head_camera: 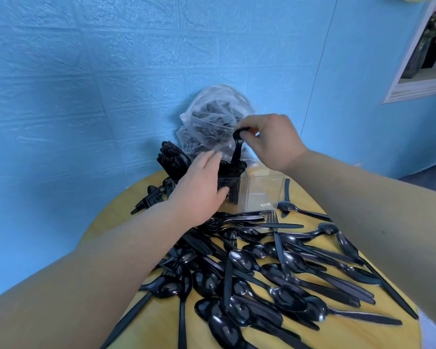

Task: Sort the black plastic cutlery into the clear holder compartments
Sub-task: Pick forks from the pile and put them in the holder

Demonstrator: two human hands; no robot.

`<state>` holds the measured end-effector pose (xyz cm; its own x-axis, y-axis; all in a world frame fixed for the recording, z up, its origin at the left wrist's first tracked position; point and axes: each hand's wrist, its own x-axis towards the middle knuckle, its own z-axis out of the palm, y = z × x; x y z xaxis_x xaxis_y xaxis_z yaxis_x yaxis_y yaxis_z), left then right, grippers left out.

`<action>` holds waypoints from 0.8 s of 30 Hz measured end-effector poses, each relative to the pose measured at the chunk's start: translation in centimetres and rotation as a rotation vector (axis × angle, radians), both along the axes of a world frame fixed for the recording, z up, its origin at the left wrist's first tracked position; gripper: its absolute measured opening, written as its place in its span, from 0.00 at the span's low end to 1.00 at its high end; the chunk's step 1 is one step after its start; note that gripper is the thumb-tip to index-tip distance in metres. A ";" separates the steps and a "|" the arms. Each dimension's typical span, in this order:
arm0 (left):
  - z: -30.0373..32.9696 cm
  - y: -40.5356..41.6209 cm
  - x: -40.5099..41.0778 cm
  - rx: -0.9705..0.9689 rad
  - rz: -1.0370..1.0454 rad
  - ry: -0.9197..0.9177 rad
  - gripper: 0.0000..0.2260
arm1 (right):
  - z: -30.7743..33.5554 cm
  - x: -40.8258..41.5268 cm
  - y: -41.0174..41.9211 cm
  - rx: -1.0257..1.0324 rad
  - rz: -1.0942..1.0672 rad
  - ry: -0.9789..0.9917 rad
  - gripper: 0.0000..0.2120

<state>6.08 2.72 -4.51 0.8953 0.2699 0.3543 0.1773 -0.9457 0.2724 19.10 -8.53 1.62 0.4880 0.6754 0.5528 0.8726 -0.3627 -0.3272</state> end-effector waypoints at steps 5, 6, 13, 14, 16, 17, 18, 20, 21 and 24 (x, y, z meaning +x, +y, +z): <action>-0.5 0.5 0.5 0.044 -0.040 -0.020 0.31 | -1.7 0.1 0.2 -0.227 0.061 0.164 0.15; -0.6 0.6 0.5 0.057 -0.050 -0.030 0.30 | -2.0 0.1 0.1 -0.277 0.075 0.225 0.16; -1.5 0.9 0.4 0.126 -0.071 -0.096 0.30 | -3.7 -0.4 -0.6 -0.477 0.128 0.193 0.33; -1.6 0.9 0.3 0.133 -0.074 -0.099 0.30 | -4.0 -0.3 -0.6 -0.480 0.121 0.160 0.35; -1.7 0.8 0.1 0.141 -0.080 -0.101 0.30 | -4.5 -0.2 -0.6 -0.460 0.120 0.145 0.38; -1.7 0.8 -0.1 0.147 -0.082 -0.105 0.30 | -4.5 -0.2 -0.7 -0.444 0.118 0.152 0.39; -1.6 0.7 -0.3 0.151 -0.085 -0.111 0.30 | -4.5 -0.3 -0.9 -0.429 0.110 0.158 0.39; -1.4 0.5 -0.7 0.159 -0.090 -0.125 0.29 | -4.2 -0.9 -1.6 -0.387 0.099 0.143 0.37; -1.3 0.4 -1.1 0.170 -0.098 -0.136 0.29 | -3.9 -1.3 -2.0 -0.355 0.098 0.126 0.36; -1.6 0.0 -2.3 0.197 -0.144 -0.183 0.24 | -3.4 -2.6 -4.0 -0.236 0.084 0.101 0.33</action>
<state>3.76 2.69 -6.06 0.8361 0.0552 0.5458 0.0028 -0.9953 0.0964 16.48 -12.52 -1.80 0.4699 0.8202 0.3262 0.8698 -0.3673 -0.3294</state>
